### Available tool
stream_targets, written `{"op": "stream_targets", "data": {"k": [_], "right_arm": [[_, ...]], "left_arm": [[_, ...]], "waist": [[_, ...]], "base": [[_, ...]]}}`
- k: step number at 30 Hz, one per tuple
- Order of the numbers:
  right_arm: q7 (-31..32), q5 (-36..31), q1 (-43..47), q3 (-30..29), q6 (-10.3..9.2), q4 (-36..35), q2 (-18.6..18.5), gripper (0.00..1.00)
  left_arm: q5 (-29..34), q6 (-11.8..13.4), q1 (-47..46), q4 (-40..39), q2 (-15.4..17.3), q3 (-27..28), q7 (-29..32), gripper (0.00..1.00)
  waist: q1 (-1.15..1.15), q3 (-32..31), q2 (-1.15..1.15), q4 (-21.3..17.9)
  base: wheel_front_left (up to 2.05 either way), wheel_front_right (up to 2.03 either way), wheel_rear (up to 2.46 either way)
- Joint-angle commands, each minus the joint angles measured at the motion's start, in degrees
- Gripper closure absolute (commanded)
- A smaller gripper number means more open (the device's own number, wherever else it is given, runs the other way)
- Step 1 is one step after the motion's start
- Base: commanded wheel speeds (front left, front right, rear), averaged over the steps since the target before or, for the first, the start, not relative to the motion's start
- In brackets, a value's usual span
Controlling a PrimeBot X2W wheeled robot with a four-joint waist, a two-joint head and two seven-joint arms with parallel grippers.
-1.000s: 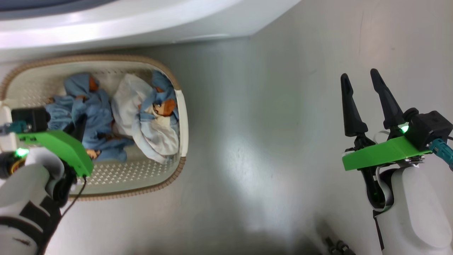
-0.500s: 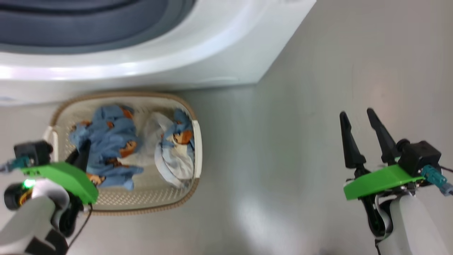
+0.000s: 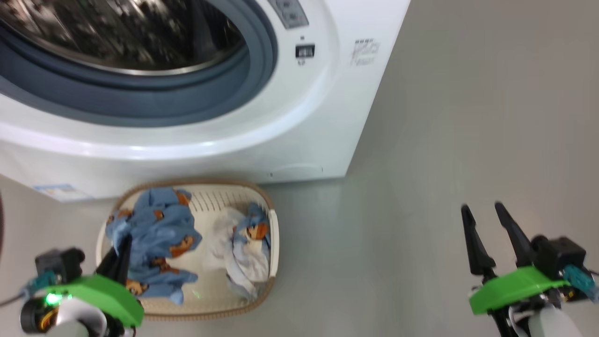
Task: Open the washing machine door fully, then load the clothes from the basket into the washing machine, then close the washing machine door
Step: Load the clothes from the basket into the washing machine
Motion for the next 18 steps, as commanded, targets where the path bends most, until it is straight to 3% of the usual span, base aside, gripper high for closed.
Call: {"op": "stream_targets", "data": {"k": [1,18], "right_arm": [[-0.68,0.68,1.58,0.91,0.09,-0.96,-0.78,0.0],[-0.68,1.63,11.93,-2.25,0.09,-1.35,-2.07,0.0]], "left_arm": [[1.18,-0.08,1.27,-1.89,1.81,3.14,-0.61,1.0],[12.99,-0.08,18.63,-19.96,-2.04,14.83,-0.61,1.0]], "waist": [[0.0,-5.67,0.0,0.49],[0.0,-16.29,0.0,3.14]], "base": [[0.0,0.0,0.0],[0.0,0.0,0.0]]}}
